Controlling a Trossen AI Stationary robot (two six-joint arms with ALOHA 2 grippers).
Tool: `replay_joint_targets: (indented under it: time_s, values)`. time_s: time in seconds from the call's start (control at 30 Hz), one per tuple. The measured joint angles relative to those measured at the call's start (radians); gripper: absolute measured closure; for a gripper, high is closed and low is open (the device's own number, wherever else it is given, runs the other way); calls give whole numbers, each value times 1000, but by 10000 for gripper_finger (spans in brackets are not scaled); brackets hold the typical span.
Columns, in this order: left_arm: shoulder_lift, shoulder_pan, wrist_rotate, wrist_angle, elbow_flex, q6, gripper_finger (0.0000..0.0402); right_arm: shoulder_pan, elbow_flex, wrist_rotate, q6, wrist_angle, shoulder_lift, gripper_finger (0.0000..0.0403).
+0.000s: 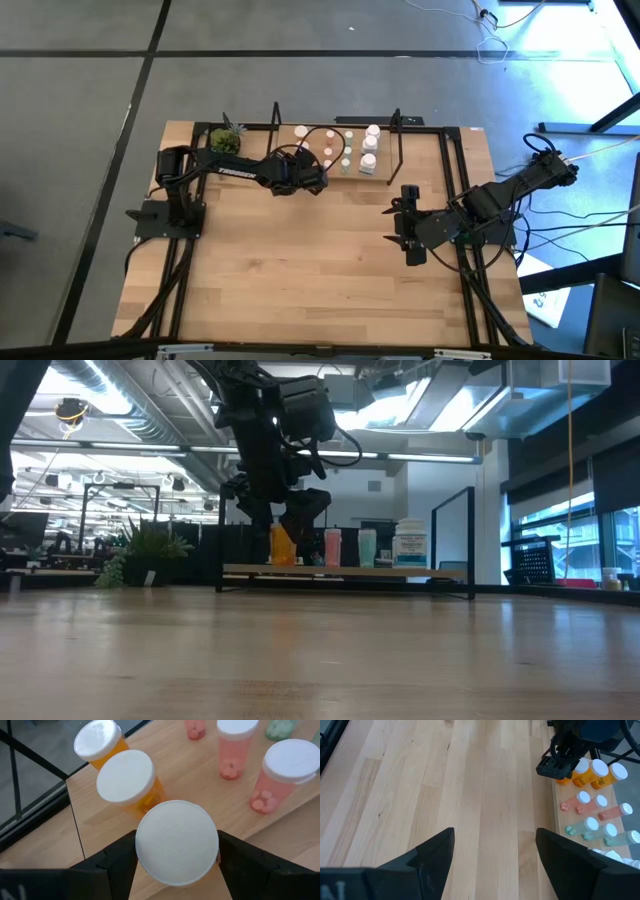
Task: Pick and place medicine bottles onto shelf by color
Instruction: Put the orange pill bottle on the shelf aligned with the orange pill bottles, then return to Home Position
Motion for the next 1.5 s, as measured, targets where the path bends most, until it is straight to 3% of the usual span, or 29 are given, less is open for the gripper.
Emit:
replay_joint_targets:
  time_s: [0.53,0.97,1.3,1.5]
  values:
    - [-1,0,-19,3,0,0,114,0,0,0,0,0,0,122]
    - [-98,-33,-27,2,0,64,107,0,0,0,0,2,-1,122]
    - [-259,-181,-60,10,2,146,108,0,0,0,0,3,-1,122]
    - [-377,-323,-4,-82,1,222,116,0,0,0,0,3,-1,122]
